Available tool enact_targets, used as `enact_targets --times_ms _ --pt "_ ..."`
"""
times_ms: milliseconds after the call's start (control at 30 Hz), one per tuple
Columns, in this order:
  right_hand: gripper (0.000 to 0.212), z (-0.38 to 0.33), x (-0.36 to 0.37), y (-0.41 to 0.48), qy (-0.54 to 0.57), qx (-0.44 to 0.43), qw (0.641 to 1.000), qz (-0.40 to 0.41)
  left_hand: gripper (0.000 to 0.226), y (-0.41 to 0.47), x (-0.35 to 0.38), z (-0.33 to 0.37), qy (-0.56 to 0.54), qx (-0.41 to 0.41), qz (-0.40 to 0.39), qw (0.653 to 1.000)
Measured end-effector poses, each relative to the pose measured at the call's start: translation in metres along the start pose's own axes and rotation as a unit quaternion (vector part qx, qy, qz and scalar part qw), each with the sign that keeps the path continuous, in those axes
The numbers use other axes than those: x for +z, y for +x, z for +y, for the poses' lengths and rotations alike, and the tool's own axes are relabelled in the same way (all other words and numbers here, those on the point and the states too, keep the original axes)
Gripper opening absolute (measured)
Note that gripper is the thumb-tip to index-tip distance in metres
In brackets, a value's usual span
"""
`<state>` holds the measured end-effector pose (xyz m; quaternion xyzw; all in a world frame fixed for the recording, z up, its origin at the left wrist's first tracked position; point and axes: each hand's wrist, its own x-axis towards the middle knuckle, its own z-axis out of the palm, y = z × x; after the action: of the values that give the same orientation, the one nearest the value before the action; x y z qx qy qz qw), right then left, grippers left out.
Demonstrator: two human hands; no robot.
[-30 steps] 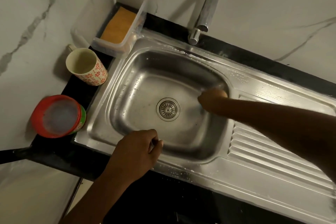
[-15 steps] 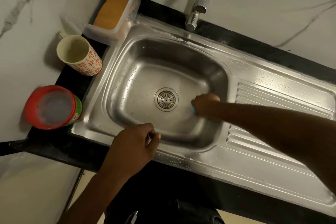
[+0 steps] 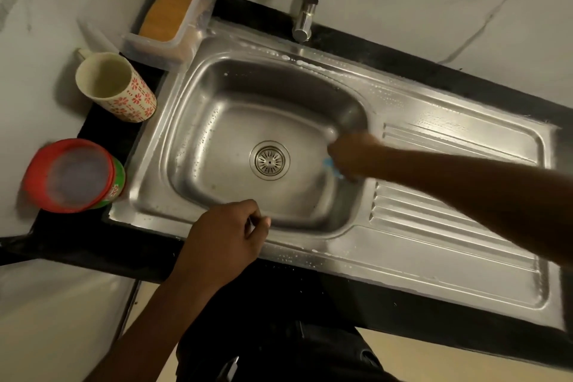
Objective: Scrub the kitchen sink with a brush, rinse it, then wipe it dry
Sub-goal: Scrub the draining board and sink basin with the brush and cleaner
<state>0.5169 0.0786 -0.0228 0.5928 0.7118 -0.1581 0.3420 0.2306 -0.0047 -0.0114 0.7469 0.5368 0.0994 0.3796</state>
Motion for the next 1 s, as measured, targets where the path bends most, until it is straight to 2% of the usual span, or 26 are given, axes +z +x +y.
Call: enact_targets --times_ms 100,167,233,333,433,500,567,633,700,800,933,1000 --pt "0.027 -0.043 0.014 -0.05 -0.017 -0.075 0.994 -0.078 0.026 -0.001 0.001 0.001 -0.003 -0.001 0.008 1.0" --pt "0.031 -0.037 0.011 -0.058 -0.007 -0.059 0.994 -0.096 0.025 -0.001 0.001 0.001 0.001 0.004 0.006 1.0" --pt "0.029 -0.003 -0.014 -0.04 -0.016 -0.017 0.997 -0.068 0.025 0.0 0.0 0.002 0.007 0.014 0.003 1.0" --pt "0.025 0.036 -0.037 -0.019 -0.047 0.074 0.995 0.045 0.025 0.001 -0.002 0.007 0.013 0.03 0.003 0.999" --pt "0.024 0.037 -0.039 -0.017 -0.072 0.088 0.99 0.085 0.025 0.003 -0.005 0.009 0.012 0.038 0.009 0.999" --pt "0.025 0.017 -0.021 -0.028 -0.084 0.046 0.994 0.061 0.026 0.003 -0.009 0.007 0.009 0.037 0.015 0.999" --pt "0.028 -0.012 0.004 -0.043 -0.047 -0.001 0.999 -0.012 0.026 0.002 -0.012 0.004 0.004 0.029 0.021 0.999" --pt "0.028 -0.028 0.02 -0.047 -0.021 -0.012 0.999 -0.041 0.027 0.0 -0.014 0.001 0.008 0.027 0.03 0.999" --pt "0.028 -0.021 0.025 -0.038 -0.026 0.016 0.999 -0.011 0.027 -0.002 -0.016 -0.005 0.017 0.032 0.031 0.999" --pt "0.027 0.011 0.002 -0.019 -0.076 0.072 0.99 0.093 0.026 -0.004 -0.019 -0.013 0.025 0.035 0.029 0.999" --pt "0.028 0.036 -0.04 0.007 -0.143 0.074 0.969 0.188 0.025 -0.006 -0.019 -0.014 0.029 0.036 0.033 0.998" --pt "0.027 0.032 -0.032 0.019 -0.142 0.069 0.974 0.162 0.025 -0.007 -0.017 -0.012 0.027 0.034 0.028 0.999"
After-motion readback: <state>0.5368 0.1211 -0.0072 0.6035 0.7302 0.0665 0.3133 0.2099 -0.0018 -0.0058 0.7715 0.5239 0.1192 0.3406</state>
